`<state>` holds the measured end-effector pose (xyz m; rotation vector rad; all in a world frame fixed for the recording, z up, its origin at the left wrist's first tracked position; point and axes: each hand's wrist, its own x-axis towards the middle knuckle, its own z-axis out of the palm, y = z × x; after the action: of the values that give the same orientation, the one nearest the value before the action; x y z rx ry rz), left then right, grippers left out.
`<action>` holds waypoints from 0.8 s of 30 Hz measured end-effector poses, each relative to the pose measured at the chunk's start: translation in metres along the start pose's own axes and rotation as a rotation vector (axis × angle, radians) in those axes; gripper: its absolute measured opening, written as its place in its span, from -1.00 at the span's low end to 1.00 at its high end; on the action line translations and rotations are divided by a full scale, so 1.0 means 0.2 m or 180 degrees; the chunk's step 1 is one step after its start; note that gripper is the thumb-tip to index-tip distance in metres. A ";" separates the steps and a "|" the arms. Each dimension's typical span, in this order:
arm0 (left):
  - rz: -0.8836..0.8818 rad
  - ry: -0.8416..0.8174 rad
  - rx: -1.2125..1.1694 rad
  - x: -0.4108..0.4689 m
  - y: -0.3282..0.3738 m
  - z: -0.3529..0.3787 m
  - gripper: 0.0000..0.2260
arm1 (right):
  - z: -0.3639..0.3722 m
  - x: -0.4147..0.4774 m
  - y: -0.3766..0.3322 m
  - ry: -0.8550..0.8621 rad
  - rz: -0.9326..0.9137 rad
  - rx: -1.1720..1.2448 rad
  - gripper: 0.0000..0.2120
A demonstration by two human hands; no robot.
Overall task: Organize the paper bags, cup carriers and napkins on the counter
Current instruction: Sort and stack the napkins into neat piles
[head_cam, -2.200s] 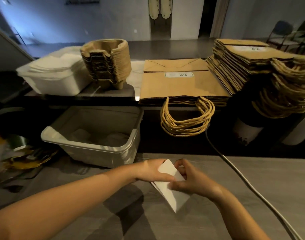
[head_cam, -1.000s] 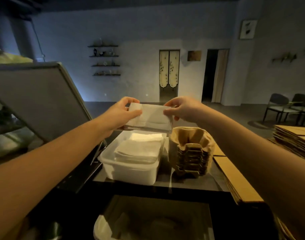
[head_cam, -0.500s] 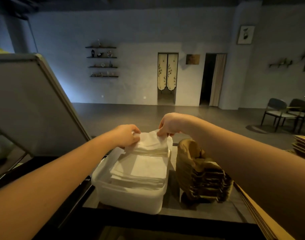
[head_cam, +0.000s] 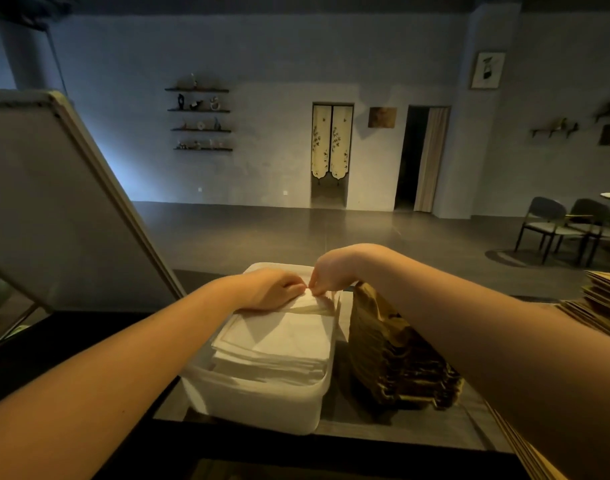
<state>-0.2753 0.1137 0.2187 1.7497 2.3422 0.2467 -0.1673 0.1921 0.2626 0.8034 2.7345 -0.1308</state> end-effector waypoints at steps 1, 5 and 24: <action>0.0003 -0.0062 -0.0018 0.00 0.00 0.01 -0.68 | 0.00 0.00 0.00 -0.0003 -0.0012 -0.0051 -0.63; 0.0027 -0.0261 -0.0123 0.00 -0.03 0.02 -0.66 | 0.01 0.01 -0.01 -0.0116 0.0013 -0.0086 -0.66; -0.0479 -0.0184 -0.0150 -0.03 0.03 0.03 -0.65 | 0.01 -0.04 0.00 0.0348 -0.0113 -0.0168 -0.66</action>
<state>-0.2675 0.1096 0.2152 1.5297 2.3917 0.2218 -0.1595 0.1874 0.2632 0.7693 2.8426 -0.0226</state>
